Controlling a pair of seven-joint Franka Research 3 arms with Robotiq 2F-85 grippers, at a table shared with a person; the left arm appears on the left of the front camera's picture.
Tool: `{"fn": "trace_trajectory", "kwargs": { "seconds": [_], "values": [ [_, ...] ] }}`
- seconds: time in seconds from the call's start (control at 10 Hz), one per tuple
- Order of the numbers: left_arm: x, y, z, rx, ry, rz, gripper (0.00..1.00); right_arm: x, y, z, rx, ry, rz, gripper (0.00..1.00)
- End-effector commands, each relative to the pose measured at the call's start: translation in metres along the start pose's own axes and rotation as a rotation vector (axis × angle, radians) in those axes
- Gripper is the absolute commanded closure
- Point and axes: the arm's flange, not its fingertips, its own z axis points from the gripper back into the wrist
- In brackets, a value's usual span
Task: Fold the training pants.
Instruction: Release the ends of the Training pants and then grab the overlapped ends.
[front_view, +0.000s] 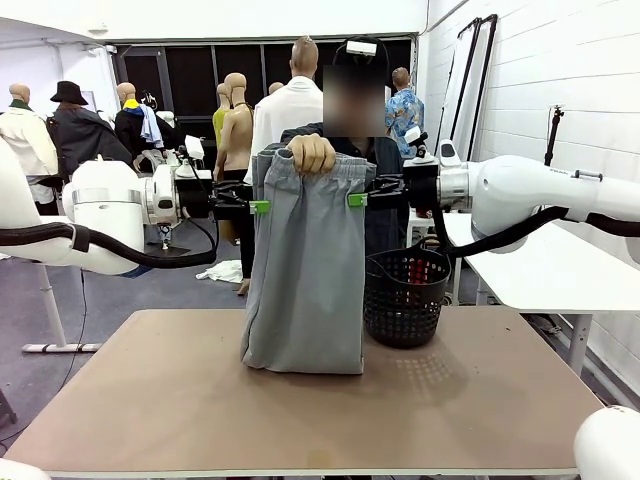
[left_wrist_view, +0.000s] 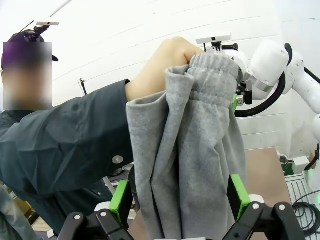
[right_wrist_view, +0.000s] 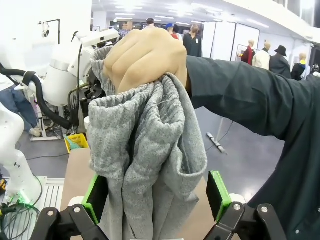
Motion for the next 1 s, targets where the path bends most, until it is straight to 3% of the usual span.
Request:
{"fn": "trace_trajectory", "kwargs": {
  "seconds": [0.0, 0.4, 0.9],
  "values": [
    [-0.002, 0.005, -0.004, -0.048, 0.000, -0.026, 0.00, 0.002, -0.008, 0.000, 0.030, 0.003, 0.032, 0.00],
    [0.001, 0.003, -0.010, -0.128, 0.013, -0.031, 0.00, 0.000, -0.006, 0.005, 0.135, 0.040, 0.050, 0.00],
    [0.003, 0.001, -0.018, -0.143, 0.010, -0.031, 0.00, -0.003, 0.001, 0.003, 0.171, 0.053, 0.060, 0.00]
  ]
}}
